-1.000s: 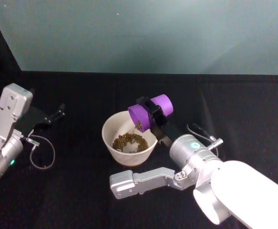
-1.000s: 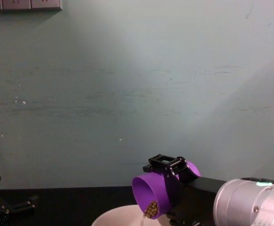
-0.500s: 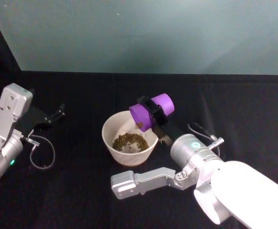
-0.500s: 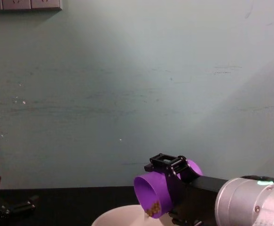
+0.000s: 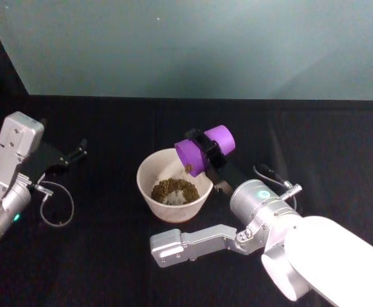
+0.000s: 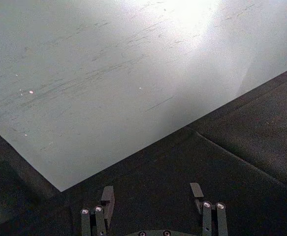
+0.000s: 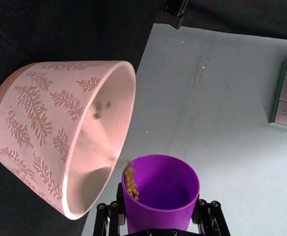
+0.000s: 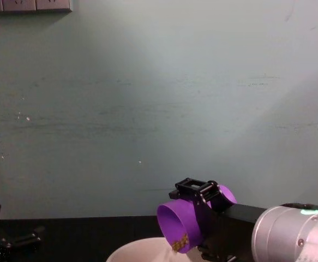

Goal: Pick up the cup and pour the mung beans from the cup into the bowl.

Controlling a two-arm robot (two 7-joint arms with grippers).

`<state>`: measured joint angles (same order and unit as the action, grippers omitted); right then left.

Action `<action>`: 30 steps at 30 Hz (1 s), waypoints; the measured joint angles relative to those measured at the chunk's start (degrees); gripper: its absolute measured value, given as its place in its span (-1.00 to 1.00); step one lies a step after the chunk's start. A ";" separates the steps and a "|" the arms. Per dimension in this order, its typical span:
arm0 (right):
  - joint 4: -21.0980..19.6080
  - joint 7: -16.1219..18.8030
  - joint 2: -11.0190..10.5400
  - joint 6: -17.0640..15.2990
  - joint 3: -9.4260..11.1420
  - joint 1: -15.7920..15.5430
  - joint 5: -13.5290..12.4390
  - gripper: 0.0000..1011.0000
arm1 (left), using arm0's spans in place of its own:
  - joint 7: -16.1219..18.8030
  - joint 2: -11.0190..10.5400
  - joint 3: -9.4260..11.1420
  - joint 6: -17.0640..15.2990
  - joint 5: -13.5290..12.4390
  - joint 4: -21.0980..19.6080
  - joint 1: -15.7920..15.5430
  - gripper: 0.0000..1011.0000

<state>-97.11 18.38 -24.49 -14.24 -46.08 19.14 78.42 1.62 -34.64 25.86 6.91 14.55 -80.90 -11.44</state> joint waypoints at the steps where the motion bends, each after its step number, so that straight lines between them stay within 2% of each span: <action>1: -0.01 -0.01 -0.01 0.00 0.00 -0.01 0.02 0.44 | 0.00 0.00 0.00 0.00 0.00 0.00 0.00 0.98; 18: 0.14 -0.52 -0.18 0.15 -0.18 -0.05 0.32 0.44 | 0.00 0.00 0.00 0.00 0.00 0.00 0.00 0.98; 30: -0.12 -0.54 -0.44 -0.44 -0.70 -0.01 2.08 0.44 | 0.00 0.00 0.00 0.00 0.00 0.00 0.00 0.98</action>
<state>-97.22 17.84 -24.93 -14.69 -46.78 19.13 80.49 1.62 -34.65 25.86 6.91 14.55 -80.90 -11.43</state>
